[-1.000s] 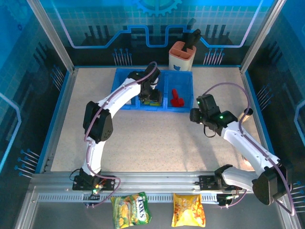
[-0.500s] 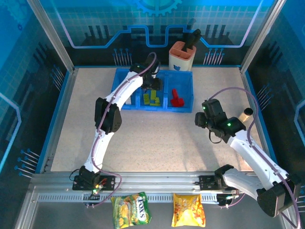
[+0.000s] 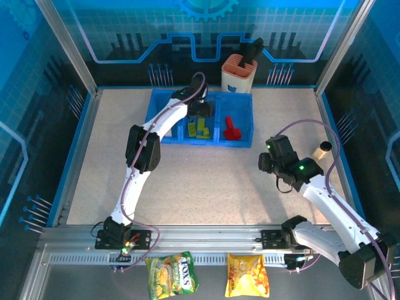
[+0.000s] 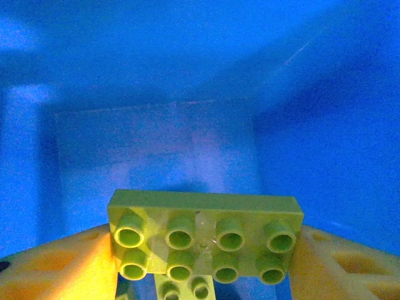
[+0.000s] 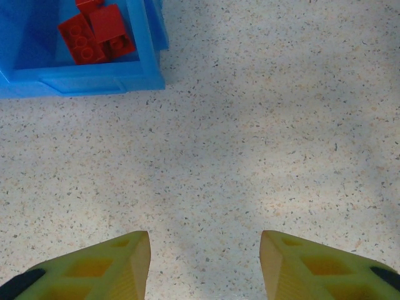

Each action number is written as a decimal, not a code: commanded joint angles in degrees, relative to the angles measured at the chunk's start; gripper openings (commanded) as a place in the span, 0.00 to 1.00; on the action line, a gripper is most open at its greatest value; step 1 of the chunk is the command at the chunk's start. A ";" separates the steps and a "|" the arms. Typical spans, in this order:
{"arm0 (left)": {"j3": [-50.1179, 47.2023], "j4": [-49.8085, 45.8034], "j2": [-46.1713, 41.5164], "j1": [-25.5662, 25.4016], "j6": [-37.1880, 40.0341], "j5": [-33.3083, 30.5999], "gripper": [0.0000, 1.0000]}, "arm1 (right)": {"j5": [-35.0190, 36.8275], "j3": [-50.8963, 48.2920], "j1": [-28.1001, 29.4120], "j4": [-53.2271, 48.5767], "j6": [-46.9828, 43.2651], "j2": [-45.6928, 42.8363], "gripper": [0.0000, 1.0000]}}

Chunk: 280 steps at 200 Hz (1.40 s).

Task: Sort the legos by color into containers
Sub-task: Place the lego in the container, then reset both arms

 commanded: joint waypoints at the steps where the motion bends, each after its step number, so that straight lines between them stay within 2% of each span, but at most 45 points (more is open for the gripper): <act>1: -0.27 2.74 2.27 0.02 -0.27 -1.05 0.67 | 1.04 -0.59 -0.49 -1.65 1.20 -1.13 0.51; 75: 0.38 1.90 1.01 0.01 -0.40 -0.50 0.76 | 2.02 -1.29 -0.50 -2.24 0.63 -2.62 0.54; 127: -0.28 0.00 -4.23 -0.11 -0.35 0.38 0.78 | 4.21 -1.42 -0.51 -1.16 -0.67 -2.14 0.59; 152: -3.42 0.45 -8.90 -0.15 -0.27 0.38 0.80 | 6.45 -2.15 -0.74 0.65 -2.27 -1.20 0.65; 184: -9.45 1.16 -15.98 -0.11 0.13 -0.43 0.82 | 8.20 -2.87 -2.41 3.64 -3.95 1.08 0.73; 221: -22.08 4.15 -26.72 0.19 1.89 -2.41 0.87 | 8.49 -2.71 -6.19 6.75 -6.39 4.40 0.80; 231: -25.95 5.02 -29.90 0.41 2.63 -3.42 0.89 | 8.98 -2.40 -7.07 7.08 -6.77 5.41 0.91; 243: -31.13 6.58 -33.91 1.02 3.33 -4.57 0.91 | 9.44 -2.50 -7.79 8.17 -7.76 6.26 1.00; 280: -46.72 10.25 -45.67 5.58 2.76 -8.35 0.98 | 8.48 -3.66 -10.68 13.25 -10.50 8.46 1.00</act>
